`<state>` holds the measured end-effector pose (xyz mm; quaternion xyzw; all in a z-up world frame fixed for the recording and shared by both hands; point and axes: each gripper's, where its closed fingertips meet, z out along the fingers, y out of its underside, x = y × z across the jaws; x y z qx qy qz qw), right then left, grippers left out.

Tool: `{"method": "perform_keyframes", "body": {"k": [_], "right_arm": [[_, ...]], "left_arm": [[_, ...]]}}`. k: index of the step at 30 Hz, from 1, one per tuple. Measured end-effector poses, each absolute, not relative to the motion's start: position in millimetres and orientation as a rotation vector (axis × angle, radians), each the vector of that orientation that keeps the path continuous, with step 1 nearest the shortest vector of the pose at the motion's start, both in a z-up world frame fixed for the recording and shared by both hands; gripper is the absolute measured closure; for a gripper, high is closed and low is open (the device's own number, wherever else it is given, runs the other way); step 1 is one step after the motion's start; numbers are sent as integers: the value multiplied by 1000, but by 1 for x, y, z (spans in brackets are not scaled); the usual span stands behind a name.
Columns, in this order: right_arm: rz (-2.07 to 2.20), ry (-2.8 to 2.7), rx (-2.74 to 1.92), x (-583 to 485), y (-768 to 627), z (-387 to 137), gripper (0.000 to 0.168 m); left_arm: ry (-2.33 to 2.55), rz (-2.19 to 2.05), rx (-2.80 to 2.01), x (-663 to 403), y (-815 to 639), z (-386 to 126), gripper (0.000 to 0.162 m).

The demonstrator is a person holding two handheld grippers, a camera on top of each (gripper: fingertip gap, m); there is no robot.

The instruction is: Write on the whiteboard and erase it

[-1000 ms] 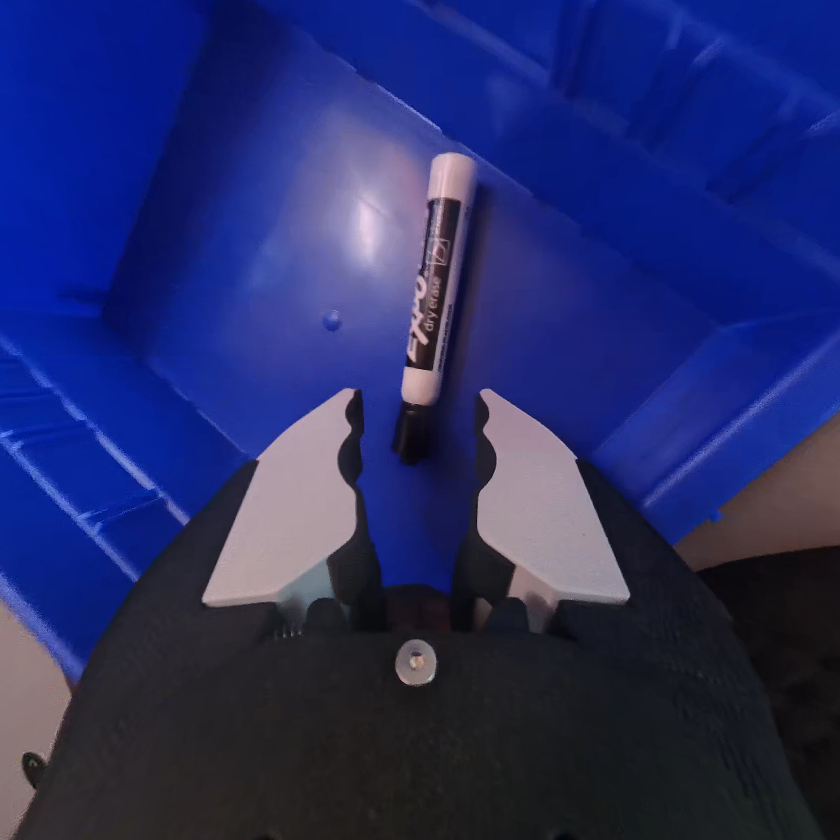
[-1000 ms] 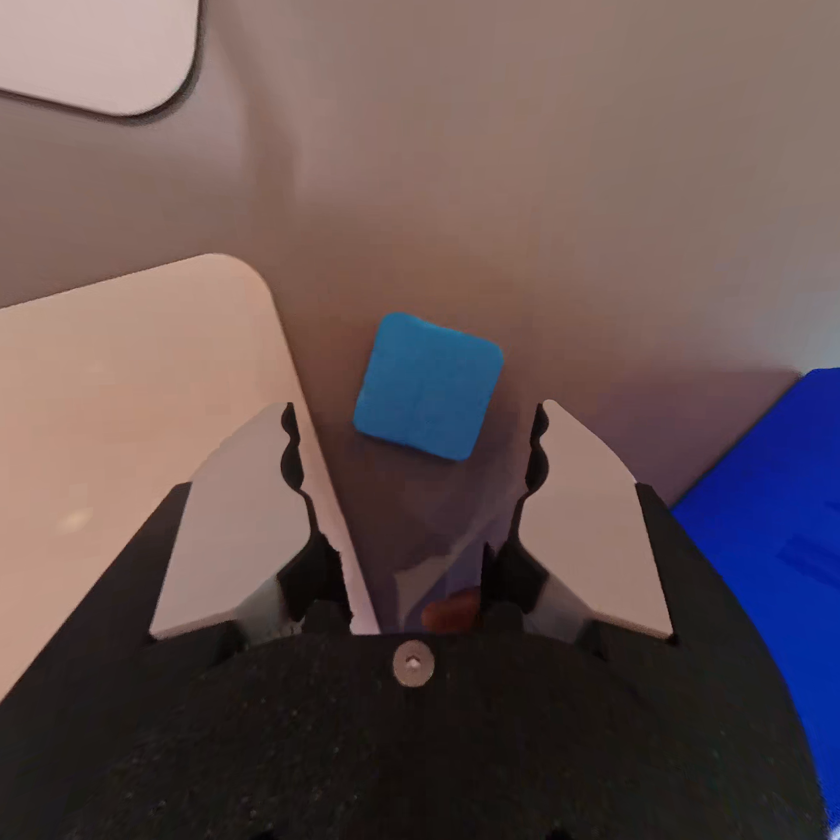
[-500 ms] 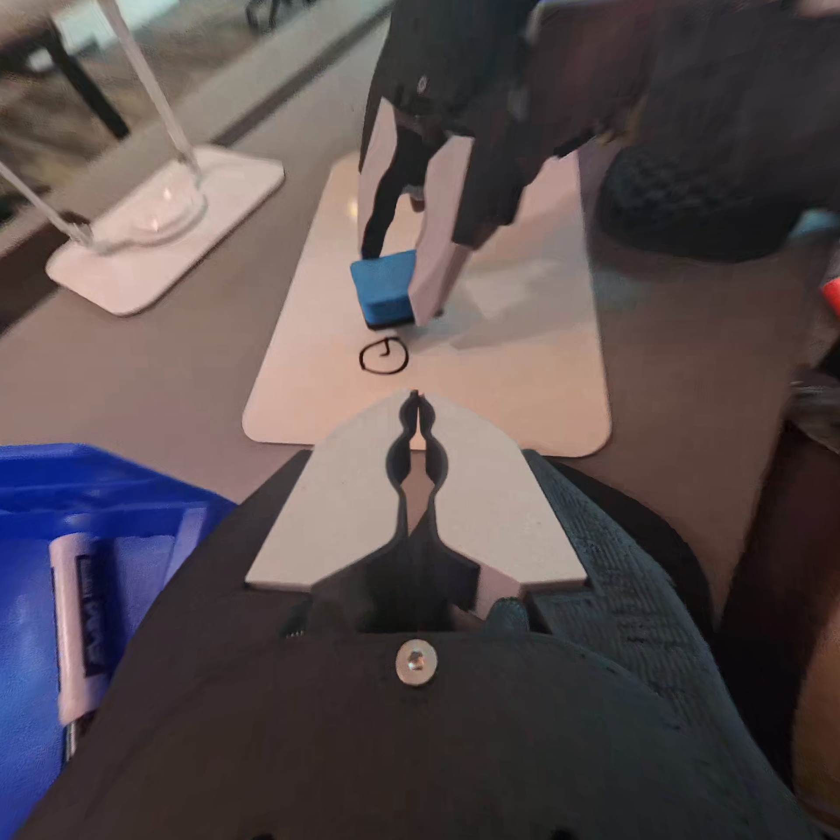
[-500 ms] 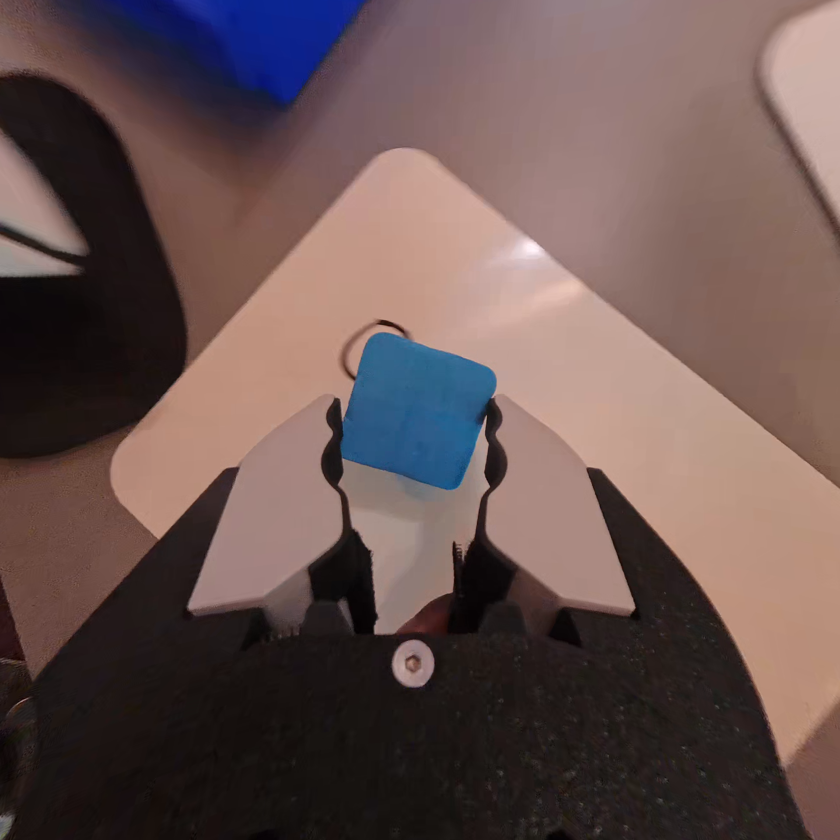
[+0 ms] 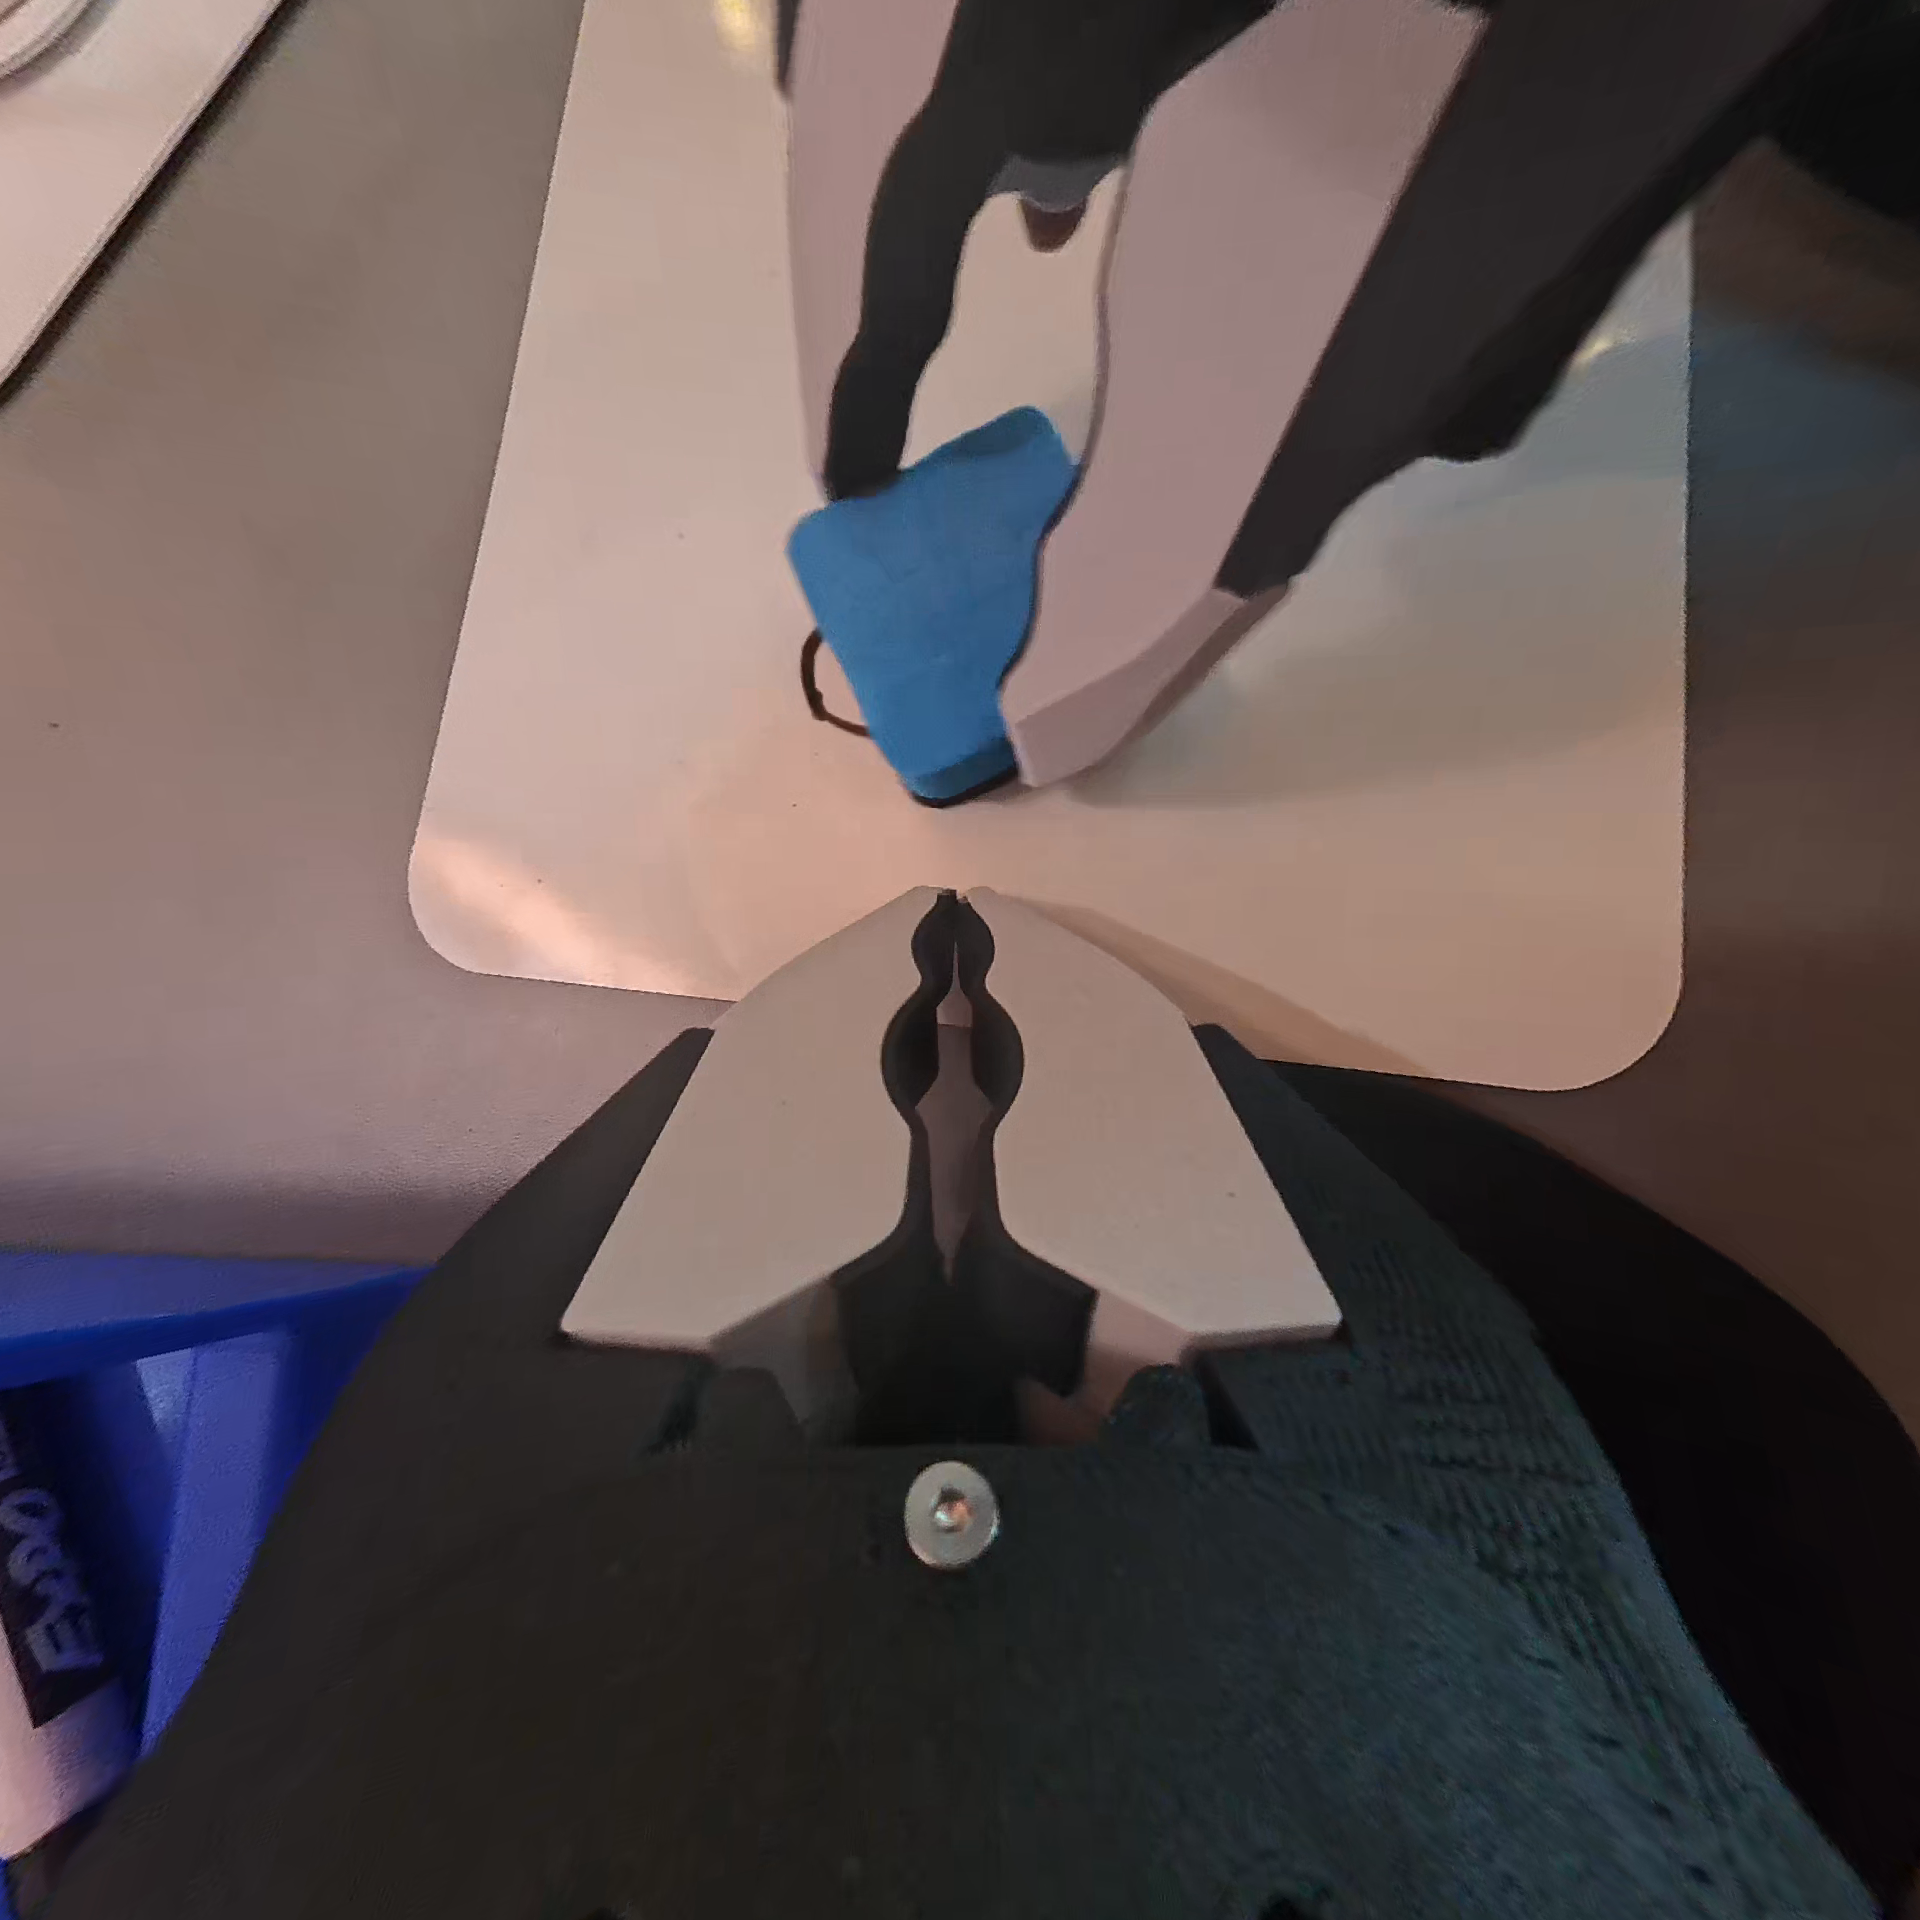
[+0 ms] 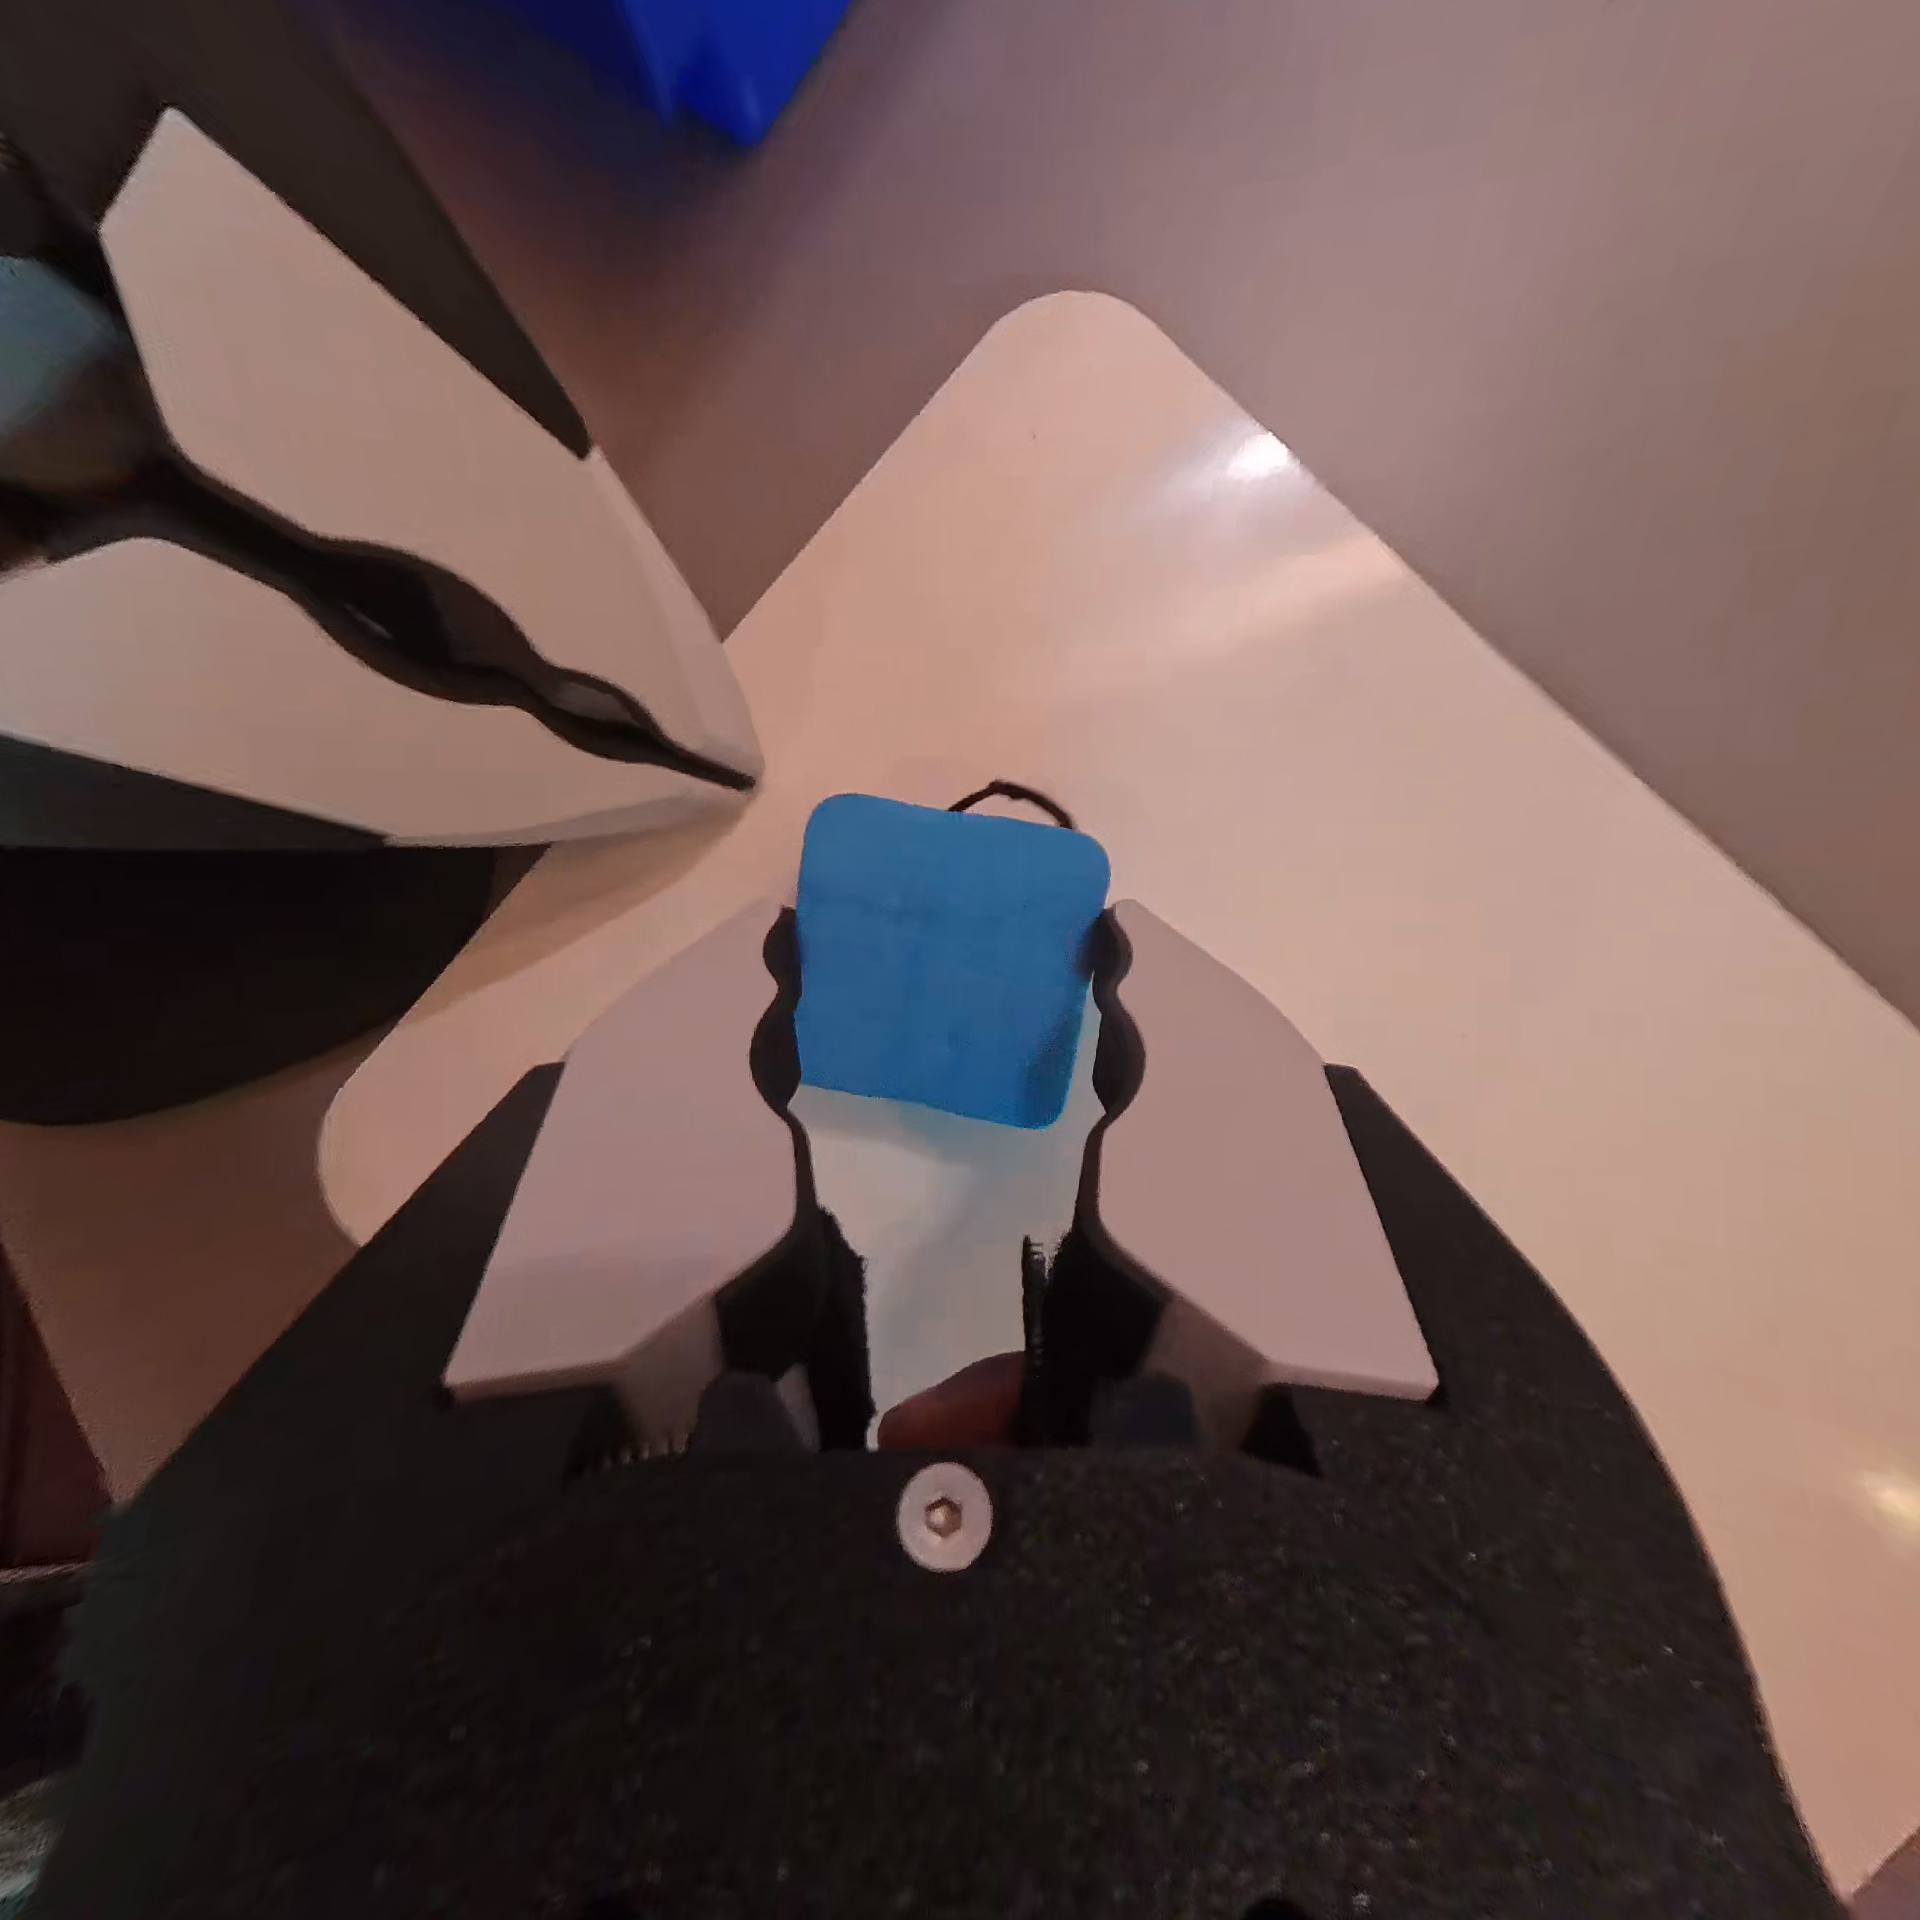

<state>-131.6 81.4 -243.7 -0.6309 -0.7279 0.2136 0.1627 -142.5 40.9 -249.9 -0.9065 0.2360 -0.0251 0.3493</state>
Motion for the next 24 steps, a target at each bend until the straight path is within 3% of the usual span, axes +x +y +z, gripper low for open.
{"method": "perform_keyframes", "body": {"k": [11,15,19,24], "right_arm": [[593,-1871,-1877,-147,120,-244,114],[635,-2052,-1688,-144,73,-243,114],[574,-1802,-1883,-146,144,-243,114],[757,-2034,-1689,-152,72,-244,114]], "left_arm": [[602,-111,-2347,-141,40,-250,161],[600,-107,-2346,-141,41,-250,161],[605,-93,-2339,-142,41,-250,161],[598,-110,-2342,-142,41,-250,161]]}}
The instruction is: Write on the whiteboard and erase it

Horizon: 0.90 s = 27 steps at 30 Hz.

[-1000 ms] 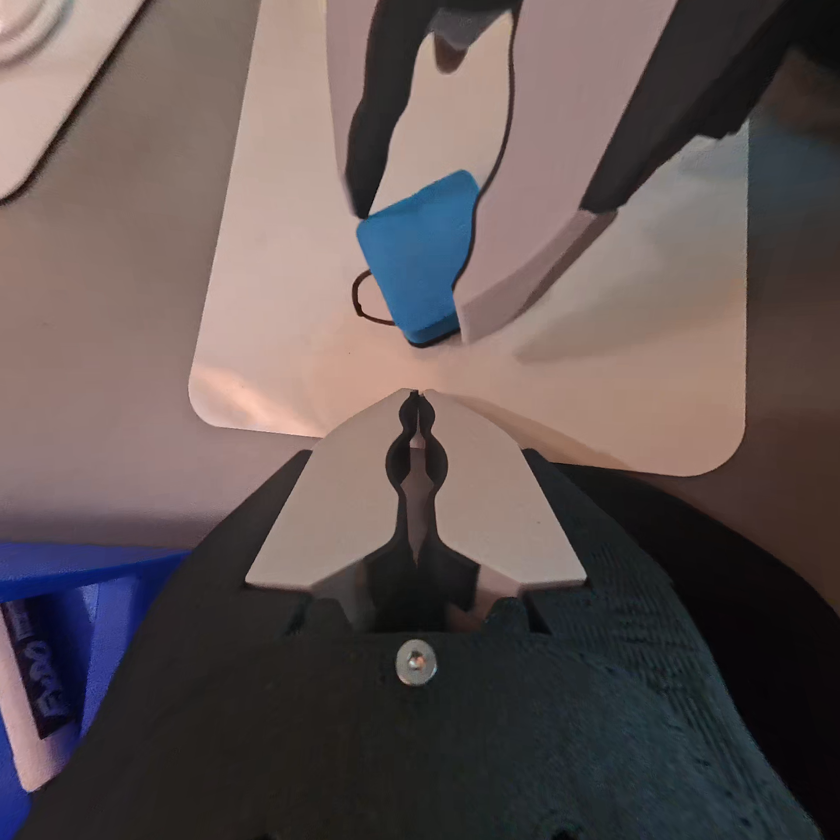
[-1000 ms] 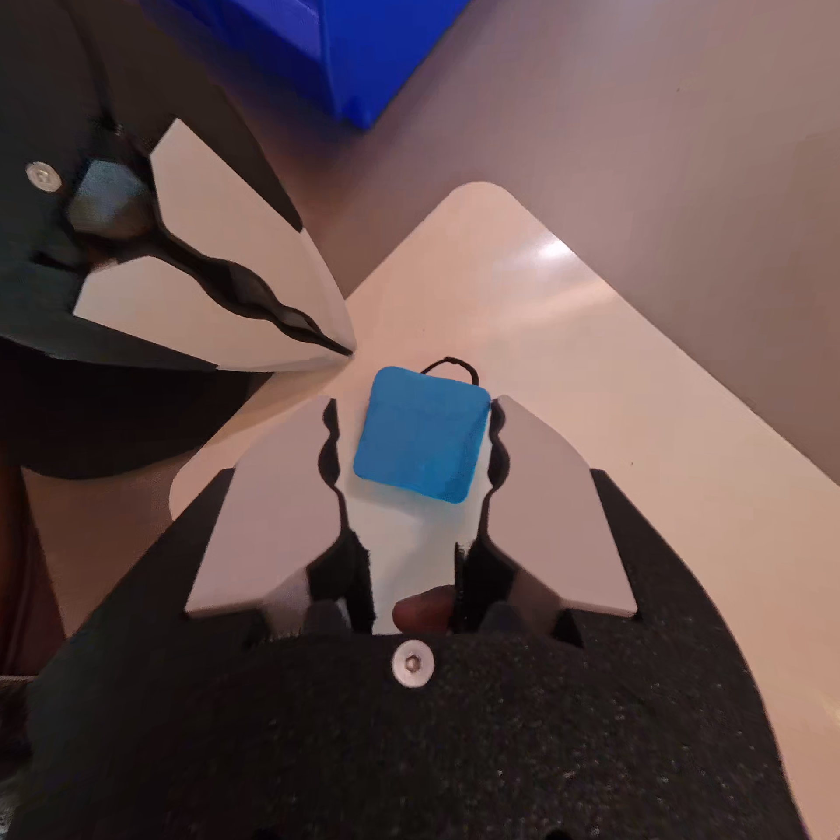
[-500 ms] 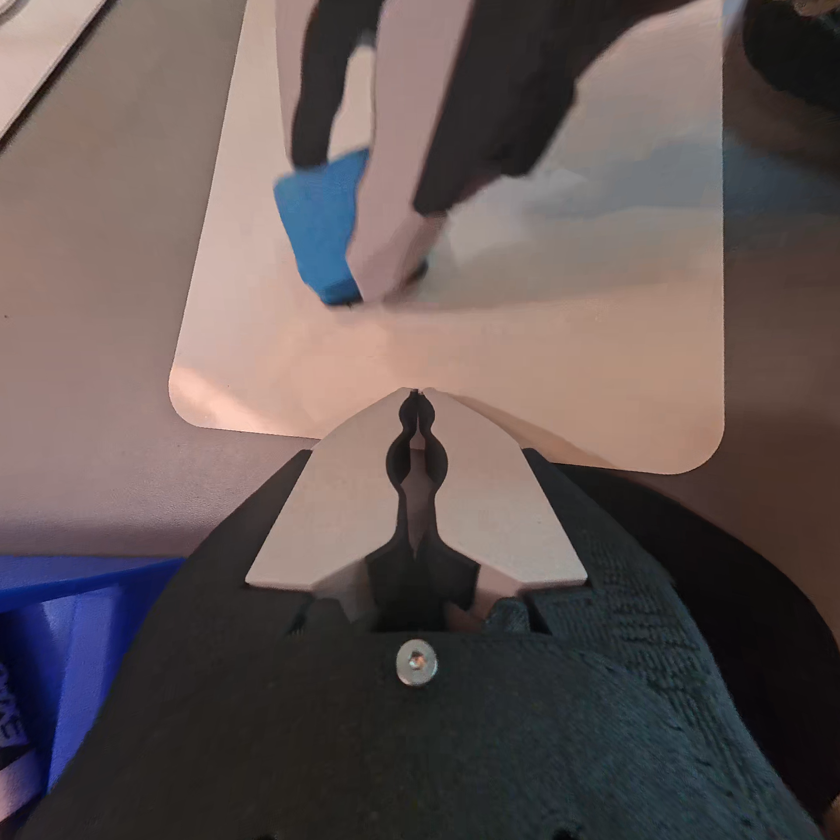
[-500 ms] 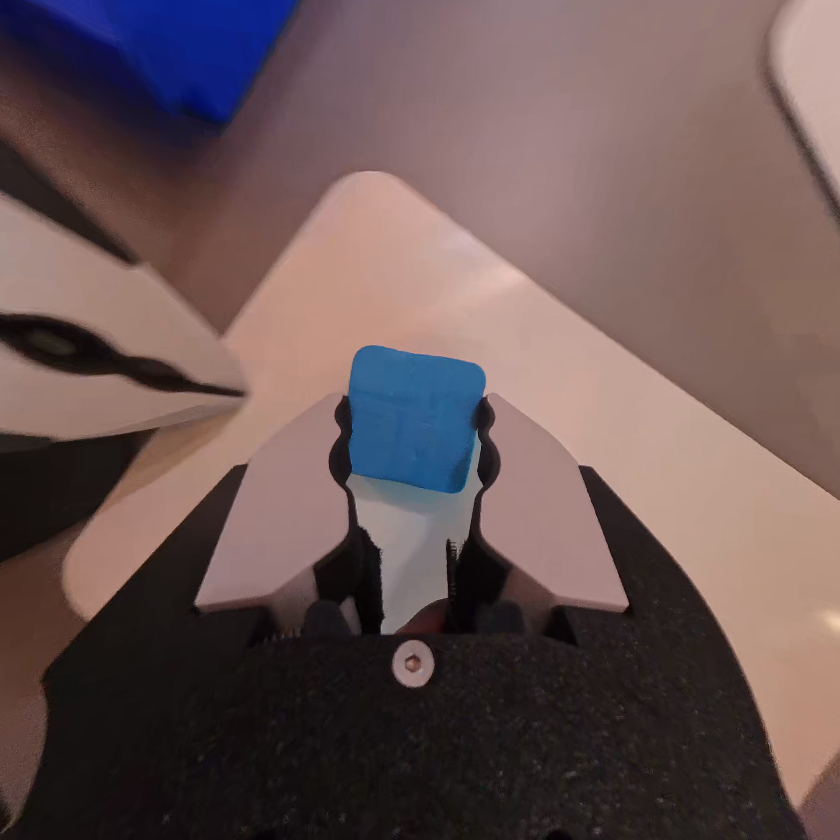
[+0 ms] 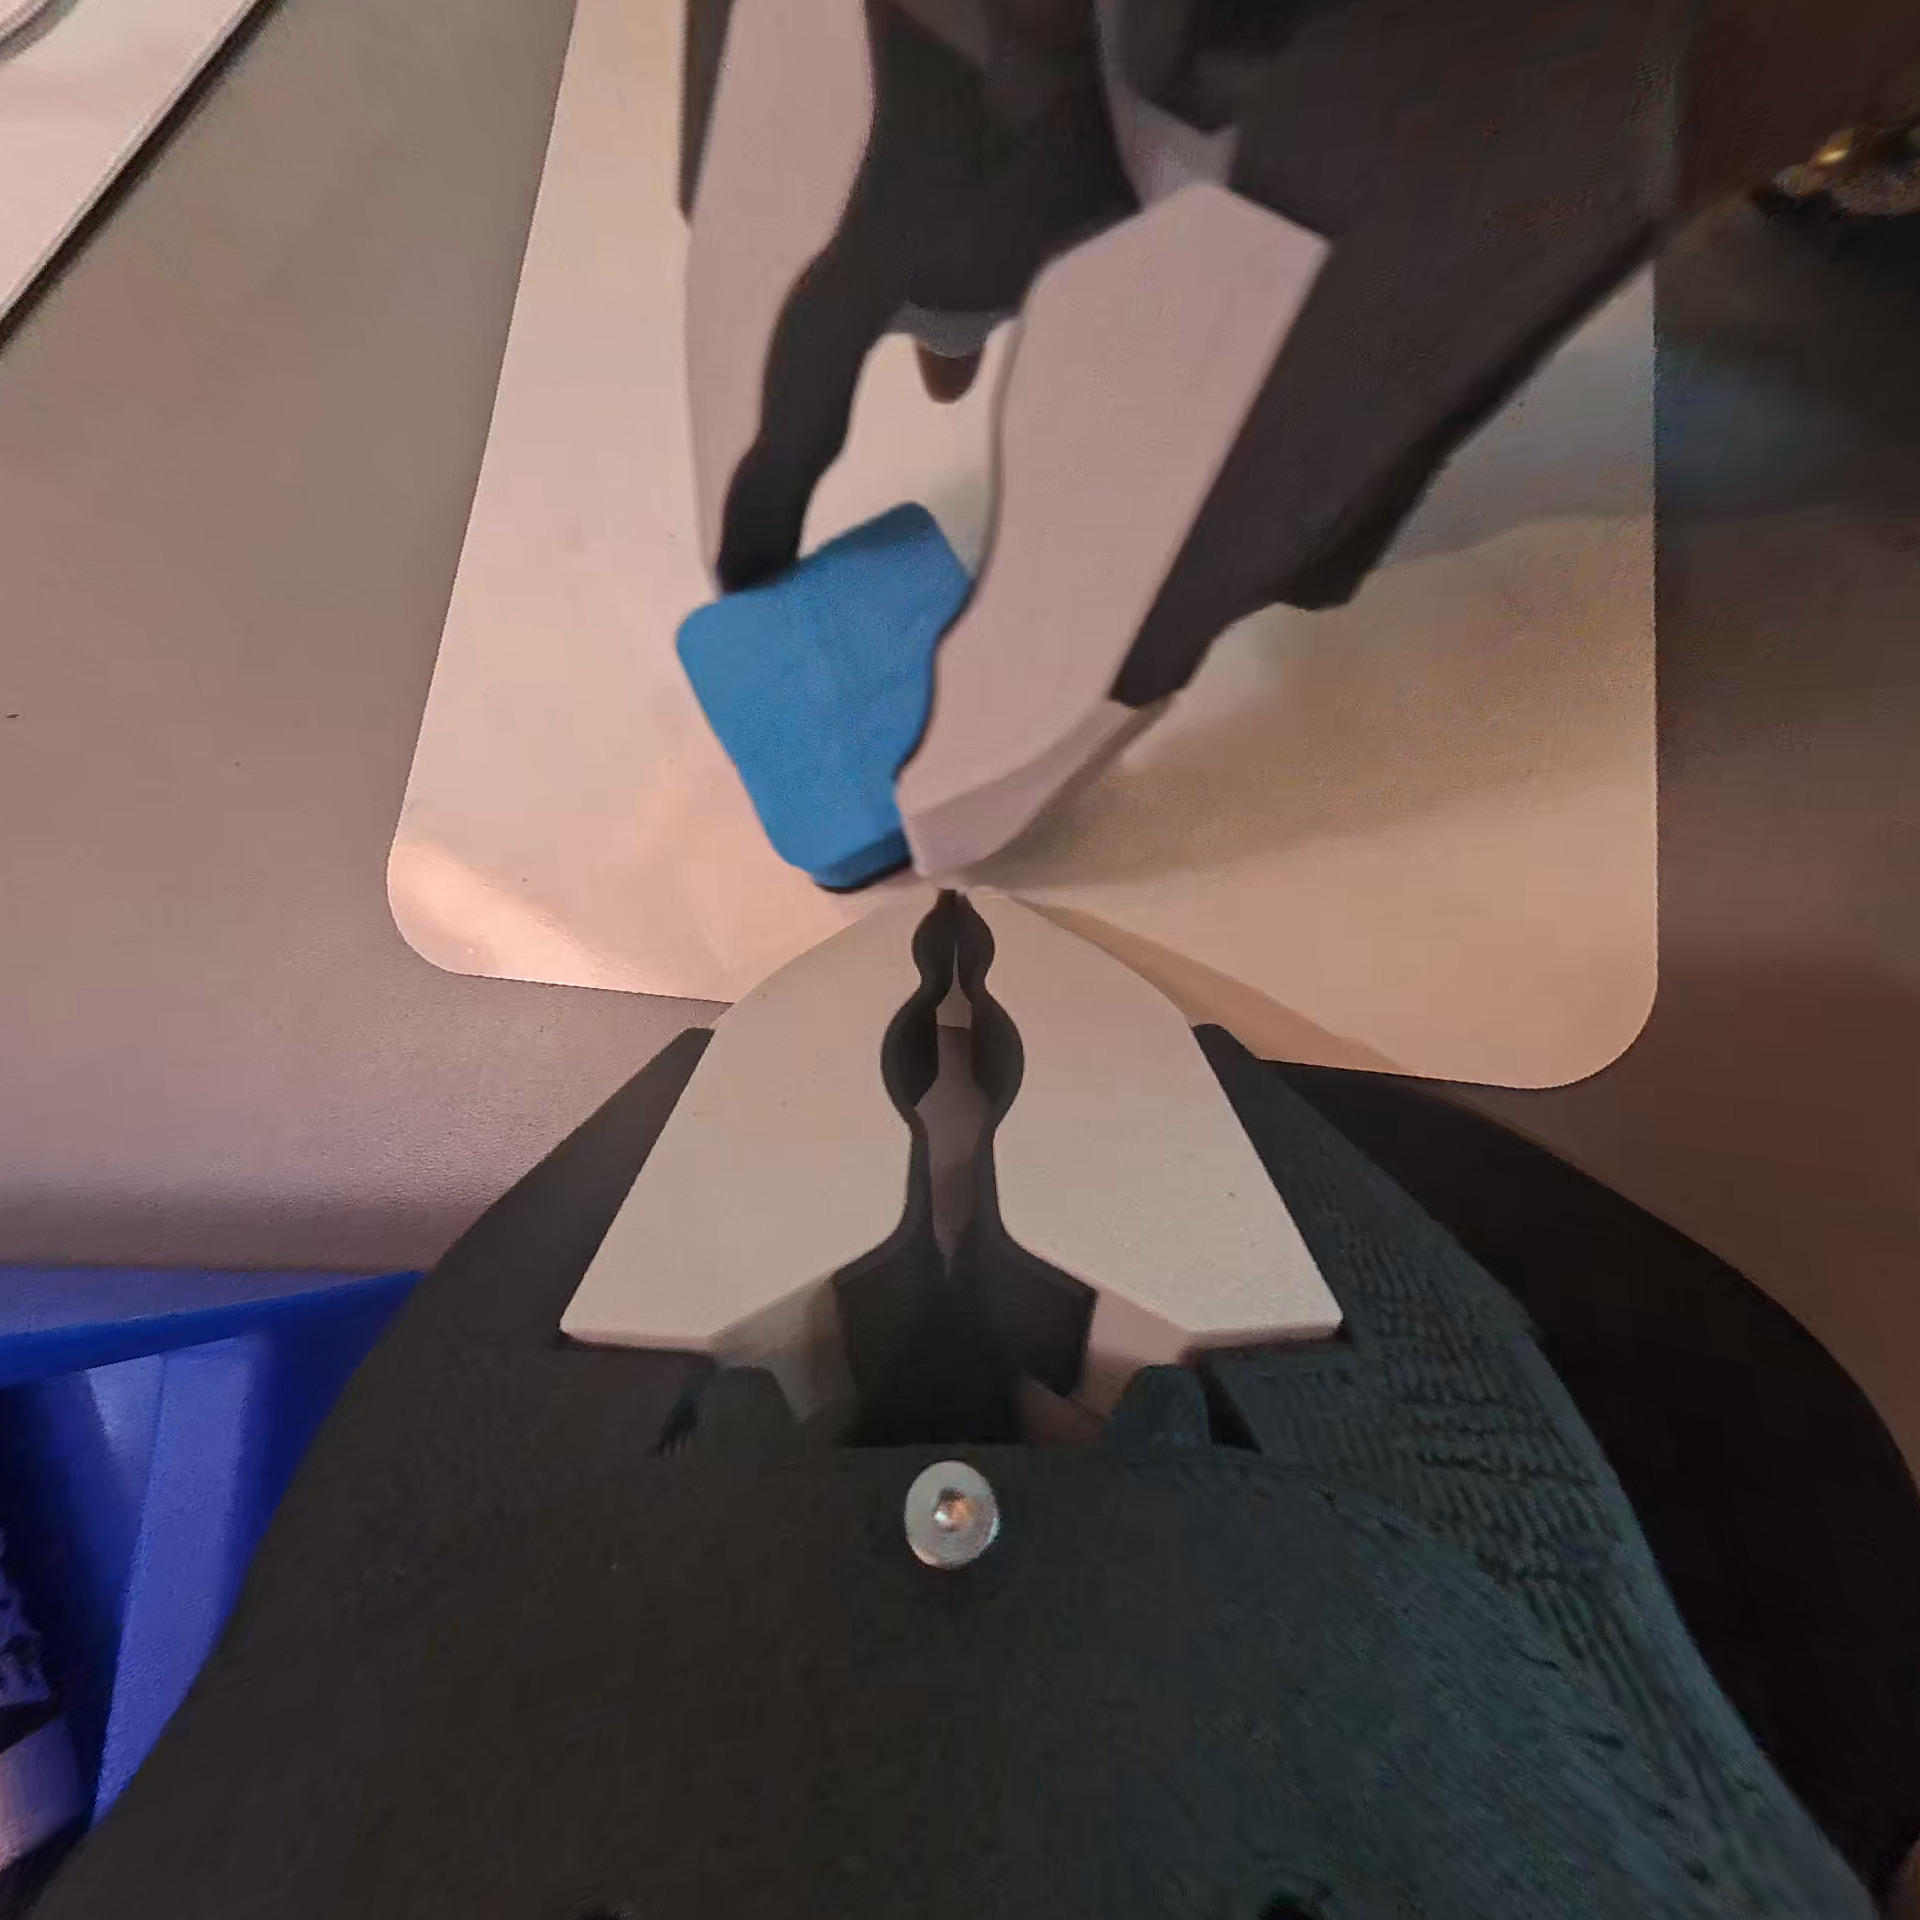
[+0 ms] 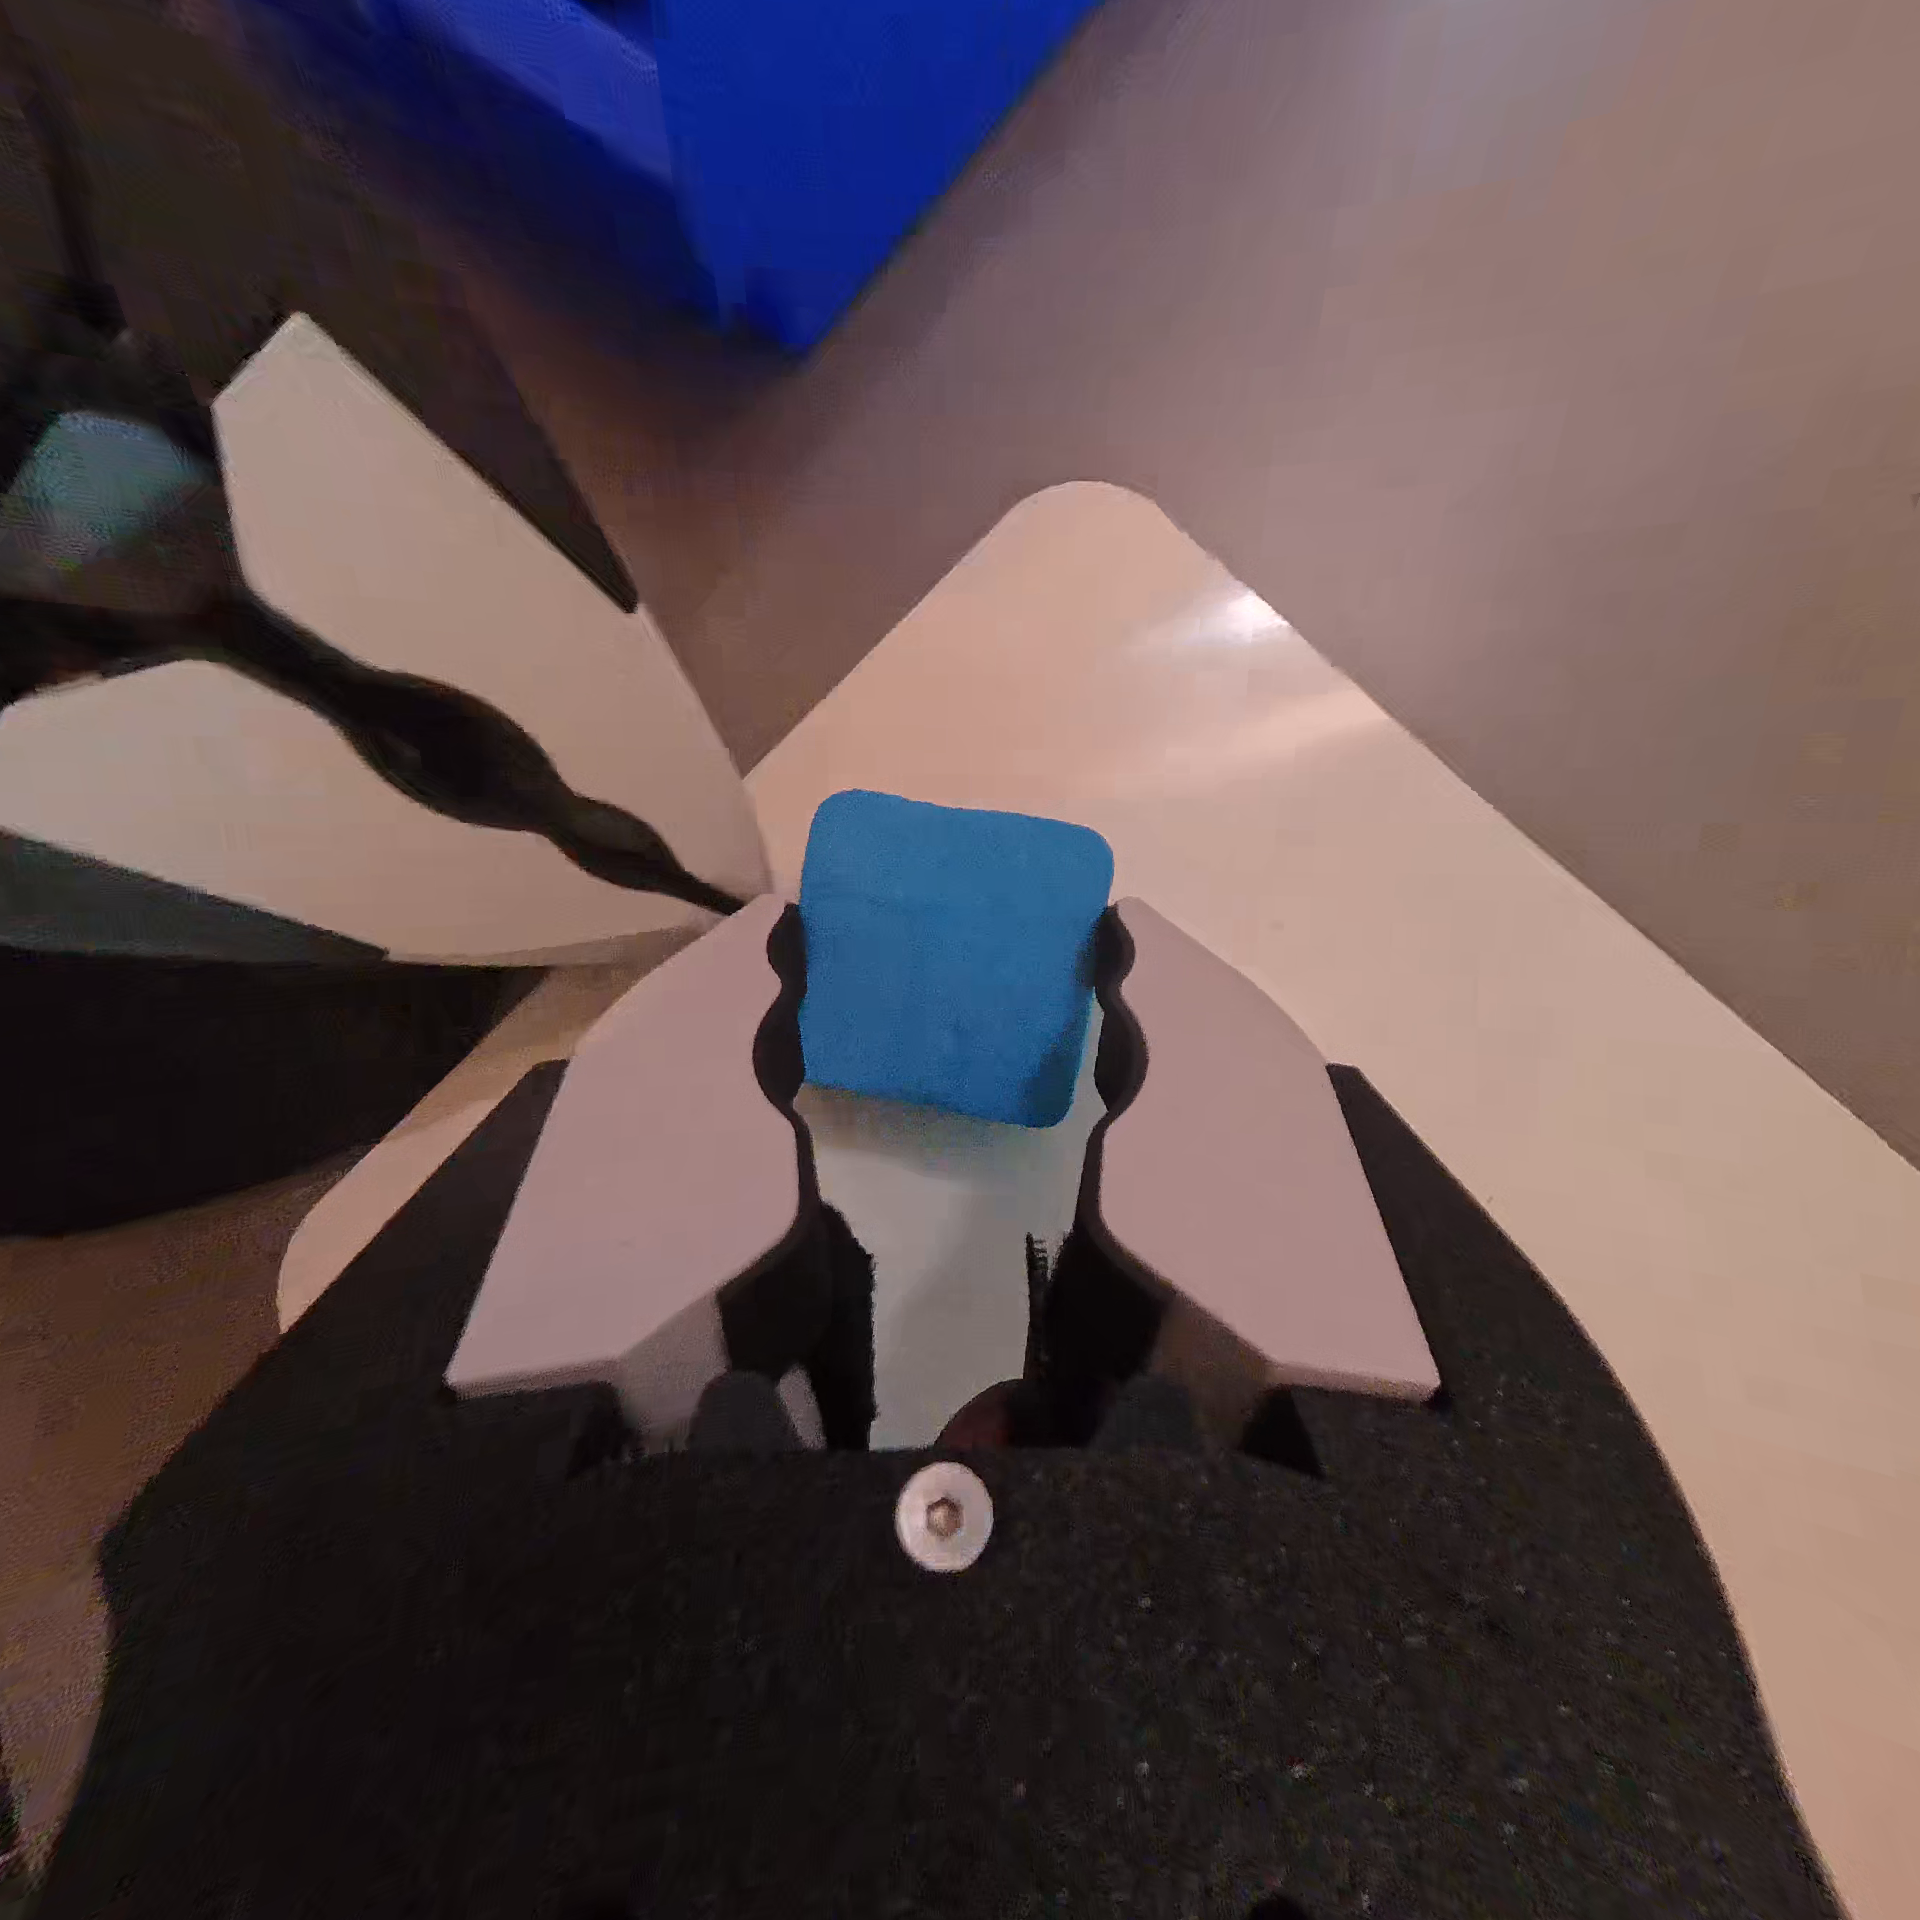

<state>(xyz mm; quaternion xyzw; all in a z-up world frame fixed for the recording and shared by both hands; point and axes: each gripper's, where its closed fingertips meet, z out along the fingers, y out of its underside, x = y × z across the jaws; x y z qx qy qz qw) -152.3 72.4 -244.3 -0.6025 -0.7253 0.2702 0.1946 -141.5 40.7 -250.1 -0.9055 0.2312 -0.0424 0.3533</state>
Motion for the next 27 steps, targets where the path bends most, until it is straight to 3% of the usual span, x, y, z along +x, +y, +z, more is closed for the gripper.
{"method": "perform_keyframes", "body": {"k": [7,11,14,20,27], "right_arm": [[694,-1711,-1915,-123,154,-245,114],[932,-2054,-1649,-125,52,-244,114],[880,-2187,-1620,-104,58,-241,114],[428,-1119,-2017,-46,307,-198,114],[313,-882,-2317,17,359,-249,112]], "left_arm": [[607,-92,-2334,-142,41,-250,161],[604,-101,-2337,-142,41,-250,161],[615,-77,-2329,-142,40,-250,161],[622,-69,-2326,-142,40,-249,161],[609,-65,-2331,-144,40,-249,161]]}}
